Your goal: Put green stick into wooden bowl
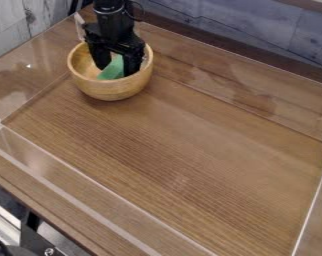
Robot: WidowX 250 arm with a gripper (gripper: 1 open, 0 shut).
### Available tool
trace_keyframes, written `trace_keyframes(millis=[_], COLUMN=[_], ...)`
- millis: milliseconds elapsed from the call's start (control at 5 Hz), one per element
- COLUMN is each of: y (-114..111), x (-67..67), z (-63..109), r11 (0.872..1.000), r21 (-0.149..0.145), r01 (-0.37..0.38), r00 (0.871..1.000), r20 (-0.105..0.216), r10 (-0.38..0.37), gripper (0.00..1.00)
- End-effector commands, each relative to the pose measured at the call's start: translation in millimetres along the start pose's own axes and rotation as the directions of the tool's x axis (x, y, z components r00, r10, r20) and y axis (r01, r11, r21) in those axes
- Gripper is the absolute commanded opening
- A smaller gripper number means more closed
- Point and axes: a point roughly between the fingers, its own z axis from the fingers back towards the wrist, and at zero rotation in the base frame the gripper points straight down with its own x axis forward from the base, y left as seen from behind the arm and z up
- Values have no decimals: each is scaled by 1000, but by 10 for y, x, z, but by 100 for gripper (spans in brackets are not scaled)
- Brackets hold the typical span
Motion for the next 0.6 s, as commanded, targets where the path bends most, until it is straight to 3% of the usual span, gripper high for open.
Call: trace_keyframes(millis=[0, 400], y=[106, 117], x=[141, 159], z=[345, 453], r11=[999, 999], r21=[31, 32], r01=[-23, -37], r00=[995, 994], r20=[94, 102], r10=[20, 33], gripper=[100, 100])
